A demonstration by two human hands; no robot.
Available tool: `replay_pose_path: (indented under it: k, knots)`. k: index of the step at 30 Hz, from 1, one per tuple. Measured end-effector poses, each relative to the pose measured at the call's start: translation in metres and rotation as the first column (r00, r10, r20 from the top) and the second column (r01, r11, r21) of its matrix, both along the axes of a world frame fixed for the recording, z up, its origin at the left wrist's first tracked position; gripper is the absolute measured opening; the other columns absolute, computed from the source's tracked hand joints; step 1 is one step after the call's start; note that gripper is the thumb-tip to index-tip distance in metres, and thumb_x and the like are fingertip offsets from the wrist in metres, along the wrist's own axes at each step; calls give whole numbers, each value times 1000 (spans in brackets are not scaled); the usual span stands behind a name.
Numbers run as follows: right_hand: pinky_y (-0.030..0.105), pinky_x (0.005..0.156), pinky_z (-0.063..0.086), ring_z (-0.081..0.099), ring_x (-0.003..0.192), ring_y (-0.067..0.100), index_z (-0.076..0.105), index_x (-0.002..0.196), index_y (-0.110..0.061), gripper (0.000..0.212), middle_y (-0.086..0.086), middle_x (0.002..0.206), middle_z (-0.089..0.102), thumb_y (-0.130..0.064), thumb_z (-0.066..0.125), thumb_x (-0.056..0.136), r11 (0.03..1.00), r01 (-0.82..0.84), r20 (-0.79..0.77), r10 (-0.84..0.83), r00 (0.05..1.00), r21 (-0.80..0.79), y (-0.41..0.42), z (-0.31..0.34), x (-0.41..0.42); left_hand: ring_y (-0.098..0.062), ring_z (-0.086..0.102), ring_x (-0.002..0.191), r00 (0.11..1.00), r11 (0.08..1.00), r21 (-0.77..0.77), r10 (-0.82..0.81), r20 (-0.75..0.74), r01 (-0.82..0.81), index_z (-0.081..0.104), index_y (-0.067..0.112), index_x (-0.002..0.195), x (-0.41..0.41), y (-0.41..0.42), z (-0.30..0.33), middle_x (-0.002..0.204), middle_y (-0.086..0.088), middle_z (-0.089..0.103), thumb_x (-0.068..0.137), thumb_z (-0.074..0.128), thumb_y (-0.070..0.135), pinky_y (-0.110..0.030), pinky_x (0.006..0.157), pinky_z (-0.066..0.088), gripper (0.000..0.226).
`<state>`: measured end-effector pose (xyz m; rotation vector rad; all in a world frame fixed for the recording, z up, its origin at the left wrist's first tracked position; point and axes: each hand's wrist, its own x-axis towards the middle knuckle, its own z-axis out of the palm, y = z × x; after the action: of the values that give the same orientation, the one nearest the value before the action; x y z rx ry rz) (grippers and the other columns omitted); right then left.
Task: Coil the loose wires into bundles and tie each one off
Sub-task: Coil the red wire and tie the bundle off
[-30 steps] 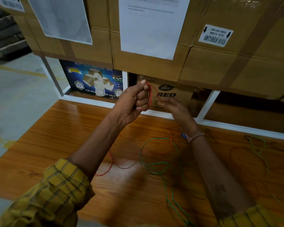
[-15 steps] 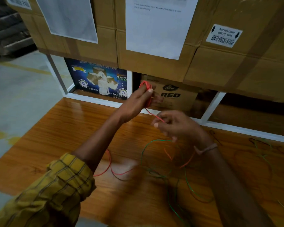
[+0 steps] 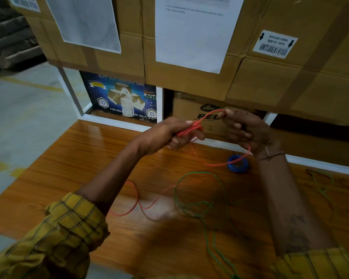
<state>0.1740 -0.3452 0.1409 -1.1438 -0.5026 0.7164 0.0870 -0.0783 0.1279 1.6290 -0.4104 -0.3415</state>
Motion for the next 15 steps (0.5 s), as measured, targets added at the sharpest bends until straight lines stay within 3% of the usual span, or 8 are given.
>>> replay_pose_path:
  k: [4, 7, 9, 11, 13, 15]
  knots:
    - [16, 35, 23, 28, 35, 2, 64, 95, -10, 12, 0, 63, 44, -18, 58, 102, 934, 223, 147, -188, 971, -279, 35, -30, 5, -9, 19, 50, 990, 875, -477, -129, -65, 82, 56, -12, 132, 1, -4, 4, 65, 4, 27, 116, 26, 23, -26, 47, 21, 49]
    - [16, 35, 20, 28, 34, 4, 66, 99, -11, 21, -1, 60, 43, -28, 55, 105, 893, 303, 200, -247, 948, -333, 62, -50, -16, -6, 28, 49, 996, 760, -649, -57, -74, -5, 53, -10, 137, 5, -7, 9, 70, 3, 40, 116, 23, 22, -21, 48, 31, 48]
    - [18, 36, 23, 29, 36, 8, 71, 97, -9, 34, -1, 58, 41, -34, 50, 107, 861, 334, 247, -253, 935, -383, 75, -60, -33, -6, 49, 53, 994, 717, -690, 35, -100, -95, 46, -11, 144, 8, -10, 11, 80, -1, 59, 117, 24, 22, -21, 54, 48, 48]
    - [20, 39, 27, 30, 37, 10, 74, 94, -8, 42, 0, 56, 40, -42, 51, 106, 843, 344, 291, -236, 927, -414, 84, -68, -50, -15, 71, 74, 985, 676, -717, 110, -131, -170, 43, -11, 147, 15, -11, 11, 99, -10, 73, 117, 26, 23, -29, 72, 62, 49]
    - [22, 43, 32, 32, 39, 10, 73, 95, -7, 45, 1, 55, 39, -43, 48, 107, 838, 331, 322, -199, 926, -434, 87, -69, -65, -30, 75, 107, 972, 697, -682, 214, -96, -221, 47, -9, 142, 24, -9, 8, 124, -21, 73, 117, 24, 24, -39, 96, 61, 47]
    - [24, 47, 40, 36, 41, 8, 71, 100, -5, 42, 1, 57, 38, -37, 45, 109, 844, 284, 339, -130, 932, -456, 85, -63, -76, -37, 69, 124, 936, 794, -529, 351, -5, -301, 48, -5, 140, 32, -6, 1, 135, -23, 68, 118, 24, 26, -48, 110, 53, 45]
